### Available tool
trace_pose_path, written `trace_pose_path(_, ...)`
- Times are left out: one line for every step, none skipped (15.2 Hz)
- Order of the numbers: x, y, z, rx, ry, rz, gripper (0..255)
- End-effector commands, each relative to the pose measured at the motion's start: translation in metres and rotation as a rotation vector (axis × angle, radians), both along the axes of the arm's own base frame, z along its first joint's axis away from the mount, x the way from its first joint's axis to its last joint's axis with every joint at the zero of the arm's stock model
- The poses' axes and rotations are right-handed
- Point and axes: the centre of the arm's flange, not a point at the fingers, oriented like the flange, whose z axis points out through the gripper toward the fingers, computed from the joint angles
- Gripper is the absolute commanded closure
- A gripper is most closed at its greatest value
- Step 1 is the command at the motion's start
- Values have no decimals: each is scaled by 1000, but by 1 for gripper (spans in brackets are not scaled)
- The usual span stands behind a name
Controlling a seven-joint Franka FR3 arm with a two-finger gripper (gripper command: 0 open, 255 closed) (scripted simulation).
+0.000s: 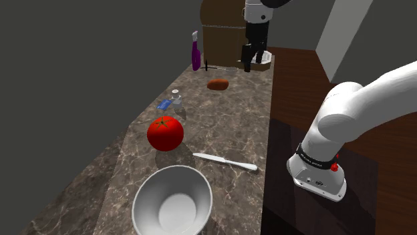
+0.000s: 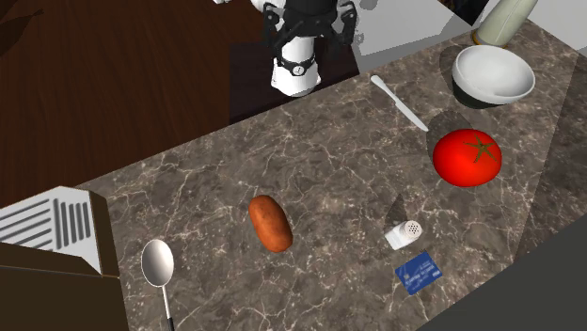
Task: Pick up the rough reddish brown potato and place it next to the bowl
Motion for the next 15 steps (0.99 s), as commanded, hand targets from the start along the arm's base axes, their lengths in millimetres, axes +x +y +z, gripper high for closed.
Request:
trace_pose_path(14, -13, -16, 1, -18, 40, 0)
trace_pose_path(21, -20, -24, 2, -26, 58, 0)
trace_pose_path(28, -26, -31, 2, -34, 77, 0)
trace_pose_path(36, -32, -39, 3, -42, 95, 0)
trace_pose_path(43, -39, -47, 4, -50, 113, 0)
trace_pose_path(51, -45, -54, 5, -58, 132, 0)
trace_pose_path(59, -51, -61, 5, -66, 150, 0)
trace_pose_path(67, -56, -69, 6, -74, 168, 0)
trace_pose_path(76, -62, -76, 7, -82, 187, 0)
trace_pose_path(84, -67, -83, 8, -90, 205, 0)
trace_pose_path(93, -73, -90, 9, -98, 223, 0)
trace_pose_path(102, -78, -98, 9, -106, 242, 0)
trace_pose_path(111, -82, -105, 10, -114, 260, 0)
trace_pose_path(120, -87, -112, 11, -122, 278, 0)
trace_pose_path(129, -92, -118, 12, -130, 297, 0)
